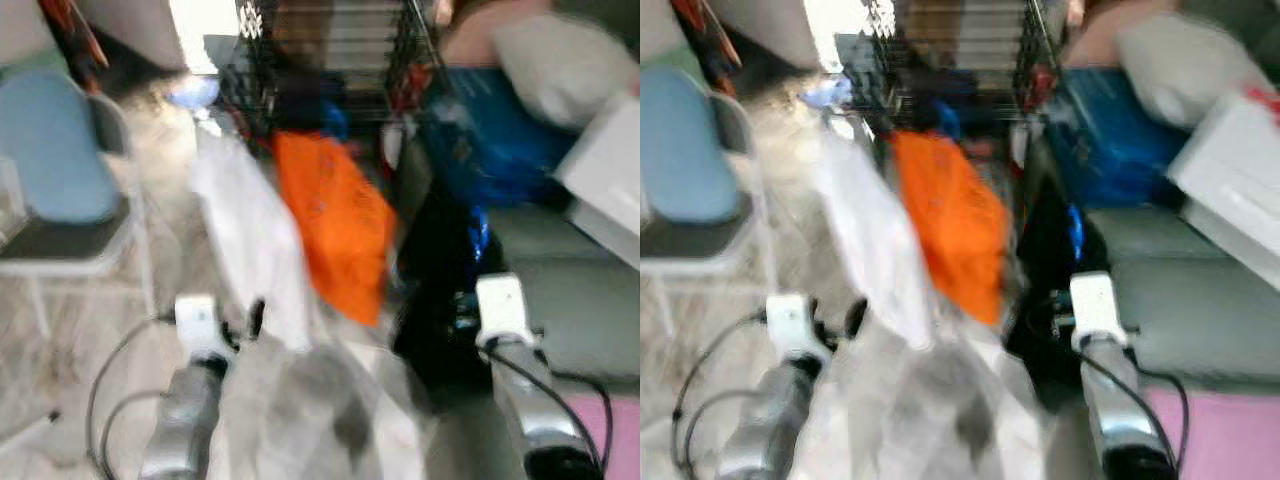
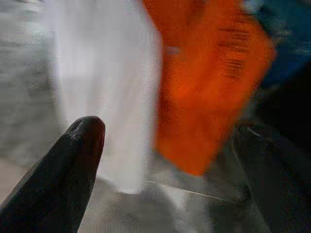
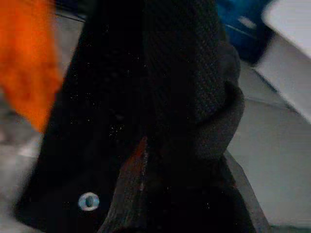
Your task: Hang hanger
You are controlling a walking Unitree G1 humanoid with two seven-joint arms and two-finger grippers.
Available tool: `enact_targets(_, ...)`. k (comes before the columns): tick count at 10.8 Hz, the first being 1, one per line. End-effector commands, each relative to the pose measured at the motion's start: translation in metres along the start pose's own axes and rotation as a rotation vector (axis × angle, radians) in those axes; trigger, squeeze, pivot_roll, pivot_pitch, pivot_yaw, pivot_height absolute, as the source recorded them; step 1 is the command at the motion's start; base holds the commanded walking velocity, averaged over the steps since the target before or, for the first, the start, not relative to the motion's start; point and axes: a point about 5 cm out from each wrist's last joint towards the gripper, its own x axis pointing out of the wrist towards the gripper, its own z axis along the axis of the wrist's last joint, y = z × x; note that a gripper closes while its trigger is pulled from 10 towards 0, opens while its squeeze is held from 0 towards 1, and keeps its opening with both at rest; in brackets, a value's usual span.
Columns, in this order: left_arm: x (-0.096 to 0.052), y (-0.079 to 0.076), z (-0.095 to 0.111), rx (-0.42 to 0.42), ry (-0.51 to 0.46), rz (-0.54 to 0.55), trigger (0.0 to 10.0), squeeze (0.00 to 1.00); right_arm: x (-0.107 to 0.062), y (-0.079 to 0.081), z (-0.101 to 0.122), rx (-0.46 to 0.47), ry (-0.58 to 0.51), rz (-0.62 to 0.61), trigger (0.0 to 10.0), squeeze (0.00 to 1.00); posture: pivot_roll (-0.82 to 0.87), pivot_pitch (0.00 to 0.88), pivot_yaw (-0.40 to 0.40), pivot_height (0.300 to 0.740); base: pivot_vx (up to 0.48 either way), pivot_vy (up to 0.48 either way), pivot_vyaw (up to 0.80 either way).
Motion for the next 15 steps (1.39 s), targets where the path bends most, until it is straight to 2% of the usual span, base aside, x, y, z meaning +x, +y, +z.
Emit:
enact_targets(1, 0.001, 0.003, 0.004, 0.005, -0.009, -0.001, 10.0, 0.0, 0.002, -0.01, 0.024, 0.008, -0.11, -0.057, 10.0, 0.0, -0.22, 0.0, 0.03, 0.74, 0.0, 0.0, 0.0)
enact_targets(2, 0.001, 0.002, 0.005, 0.007, -0.01, -0.011, 10.0, 0.0, 0.002, -0.017, 0.024, 0.01, -0.116, -0.092, 10.0, 0.0, -0.22, 0.0, 0.035, 0.74, 0.0, 0.0, 0.0)
enact_targets(3, 0.003, 0.002, 0.007, 0.012, -0.011, -0.019, 10.0, 0.0, 0.002, -0.016, 0.022, 0.023, -0.1, -0.082, 10.0, 0.0, -0.22, 0.0, 0.036, 0.74, 0.0, 0.0, 0.0)
enact_targets(6, 0.005, 0.003, 0.011, 0.028, -0.03, -0.033, 10.0, 0.0, 0.004, -0.004, 0.026, 0.065, -0.106, 0.004, 10.0, 0.0, -0.22, 0.0, 0.036, 0.74, 0.0, 0.0, 0.0)
enact_targets(9, 0.006, 0.004, 0.013, 0.041, -0.047, -0.063, 10.0, 0.0, 0.003, 0.006, 0.025, 0.076, -0.098, 0.056, 10.0, 0.0, -0.22, 0.0, 0.036, 0.74, 0.312, 0.0, 0.0)
enact_targets(11, 0.006, 0.003, 0.013, 0.038, -0.047, -0.069, 10.0, 0.0, 0.003, 0.006, 0.025, 0.077, -0.096, 0.062, 10.0, 0.0, -0.23, 0.0, 0.039, 0.74, 0.414, 0.0, 0.0)
enact_targets(15, 0.006, 0.001, 0.012, 0.036, -0.042, -0.094, 10.0, 0.0, 0.003, 0.01, 0.024, 0.084, -0.087, 0.077, 10.0, 0.0, -0.22, 0.0, 0.045, 0.74, 0.408, 0.253, 0.0)
